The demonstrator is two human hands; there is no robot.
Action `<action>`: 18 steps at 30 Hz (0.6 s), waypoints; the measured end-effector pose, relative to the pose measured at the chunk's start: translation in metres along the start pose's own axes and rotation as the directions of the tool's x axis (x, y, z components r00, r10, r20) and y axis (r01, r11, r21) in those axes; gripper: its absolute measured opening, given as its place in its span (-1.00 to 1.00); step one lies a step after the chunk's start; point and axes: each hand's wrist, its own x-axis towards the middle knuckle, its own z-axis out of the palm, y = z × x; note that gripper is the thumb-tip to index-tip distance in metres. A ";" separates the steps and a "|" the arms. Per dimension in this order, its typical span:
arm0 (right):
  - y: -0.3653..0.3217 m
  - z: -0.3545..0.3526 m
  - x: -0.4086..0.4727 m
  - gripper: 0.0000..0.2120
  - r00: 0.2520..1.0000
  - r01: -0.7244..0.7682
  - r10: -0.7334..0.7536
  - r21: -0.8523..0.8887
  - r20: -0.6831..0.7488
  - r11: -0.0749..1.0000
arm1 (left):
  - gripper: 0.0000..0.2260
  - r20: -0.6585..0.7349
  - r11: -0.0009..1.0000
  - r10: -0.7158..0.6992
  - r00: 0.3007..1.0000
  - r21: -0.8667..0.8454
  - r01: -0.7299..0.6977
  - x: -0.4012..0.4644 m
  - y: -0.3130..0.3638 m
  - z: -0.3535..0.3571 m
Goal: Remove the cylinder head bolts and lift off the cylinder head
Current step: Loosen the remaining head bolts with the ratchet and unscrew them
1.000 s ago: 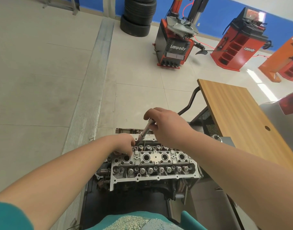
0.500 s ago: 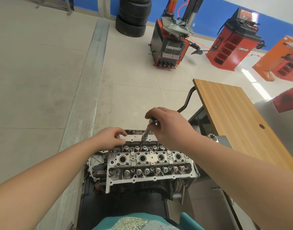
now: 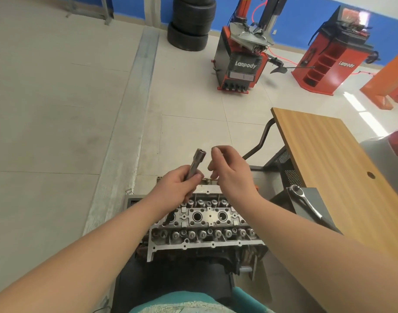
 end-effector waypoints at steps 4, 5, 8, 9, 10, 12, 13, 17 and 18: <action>0.082 -0.054 0.008 -0.69 0.959 -0.250 0.227 -0.133 -0.170 0.959 | -0.69 0.054 0.986 -0.113 0.992 -0.120 0.118 0.000 -0.004 0.030; 0.105 -0.072 0.010 -0.70 0.940 -0.307 0.265 -0.193 -0.216 0.932 | -0.67 0.063 0.982 -0.132 0.989 -0.128 0.139 0.000 -0.005 0.038; 0.168 -0.140 0.017 -0.70 0.914 -0.398 0.294 -0.486 -0.278 0.778 | -0.65 0.064 0.972 -0.207 0.976 -0.098 0.212 0.003 -0.004 0.066; 0.186 -0.163 0.019 -0.69 0.916 -0.399 0.282 -0.589 -0.285 0.703 | -0.67 0.061 0.971 -0.219 0.974 -0.085 0.224 0.005 -0.003 0.076; 0.205 -0.185 0.020 -0.68 0.918 -0.396 0.272 -0.673 -0.288 0.625 | -0.71 0.059 0.971 -0.223 0.973 -0.079 0.227 0.007 -0.002 0.087; 0.237 -0.223 0.023 -0.64 0.903 -0.426 0.297 -0.744 -0.311 0.515 | -0.76 0.051 0.969 -0.230 0.972 -0.081 0.234 0.012 0.001 0.110; 0.251 -0.238 0.026 -0.61 0.885 -0.456 0.337 -0.741 -0.320 0.493 | -0.77 0.040 0.966 -0.241 0.970 -0.081 0.244 0.015 0.002 0.121; 0.290 -0.267 0.041 -0.48 0.843 -0.497 0.469 -0.714 -0.263 0.494 | -0.80 -0.015 0.963 -0.265 0.964 -0.058 0.263 0.028 0.002 0.163; 0.297 -0.270 0.045 -0.47 0.849 -0.486 0.467 -0.714 -0.247 0.505 | -0.81 -0.020 0.963 -0.268 0.963 -0.047 0.266 0.030 0.002 0.171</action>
